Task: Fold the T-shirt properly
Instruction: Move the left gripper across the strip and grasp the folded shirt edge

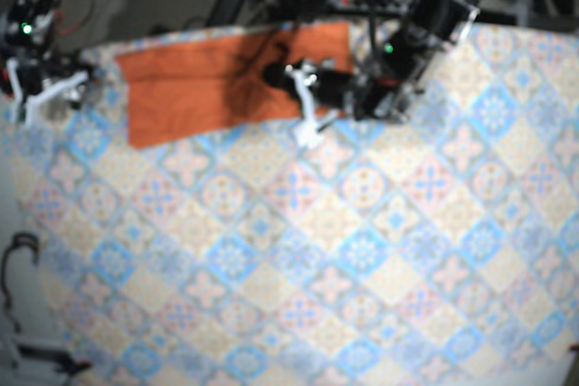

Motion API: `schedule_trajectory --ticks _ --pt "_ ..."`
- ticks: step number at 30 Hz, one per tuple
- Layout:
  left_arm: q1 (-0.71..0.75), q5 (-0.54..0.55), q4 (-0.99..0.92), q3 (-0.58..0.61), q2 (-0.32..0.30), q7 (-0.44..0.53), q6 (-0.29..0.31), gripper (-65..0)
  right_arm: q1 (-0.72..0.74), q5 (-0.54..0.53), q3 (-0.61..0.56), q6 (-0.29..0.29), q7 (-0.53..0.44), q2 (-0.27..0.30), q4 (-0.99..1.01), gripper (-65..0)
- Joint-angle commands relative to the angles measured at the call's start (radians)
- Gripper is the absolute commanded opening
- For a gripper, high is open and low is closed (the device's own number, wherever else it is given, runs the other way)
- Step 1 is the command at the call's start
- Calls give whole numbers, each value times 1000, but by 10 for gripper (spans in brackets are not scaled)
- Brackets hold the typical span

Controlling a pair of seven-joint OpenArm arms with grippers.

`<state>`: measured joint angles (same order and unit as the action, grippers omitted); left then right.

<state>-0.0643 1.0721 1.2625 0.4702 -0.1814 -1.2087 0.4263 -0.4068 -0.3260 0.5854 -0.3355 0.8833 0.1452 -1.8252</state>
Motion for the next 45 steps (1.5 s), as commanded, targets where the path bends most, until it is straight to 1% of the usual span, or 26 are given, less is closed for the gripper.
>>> schedule_trajectory --ticks 1,10,16,18,21,27,32,35,37,40,45 --pt "-21 24 15 -3 6 7 9 -650 3 -8 6 -3 -20 11 -12 -185" --pt "-22 30 16 -3 6 5 12 -650 3 -8 6 -3 -20 9 -12 -185" --pt "-22 87 33 2 0 5 13 -650 4 -8 6 -3 -31 9 18 -185" --pt "-24 87 82 37 -8 5 13 -650 4 -8 6 -3 -57 9 37 -185" --pt "-48 89 144 91 -25 5 13 -650 3 -8 -12 -3 -69 9 58 -185" --pt "-98 89 145 169 -27 5 13 -650 1 -8 -58 -3 -97 9 64 -185" --pt "-170 86 144 293 -25 5 15 -650 3 -8 -66 -3 -97 9 64 -185" --pt "-248 89 128 424 -22 -7 15 -650 3 -8 -66 -3 -97 9 64 -185" --pt "-294 90 102 494 6 -15 15 -650 3 -8 -66 -3 -97 9 64 -185" --pt "-303 87 73 513 20 -16 15 -650 3 -8 -66 -3 -97 9 64 -186" --pt "-303 79 67 520 20 -18 13 -650 1 -8 -64 -3 -97 9 64 -186"
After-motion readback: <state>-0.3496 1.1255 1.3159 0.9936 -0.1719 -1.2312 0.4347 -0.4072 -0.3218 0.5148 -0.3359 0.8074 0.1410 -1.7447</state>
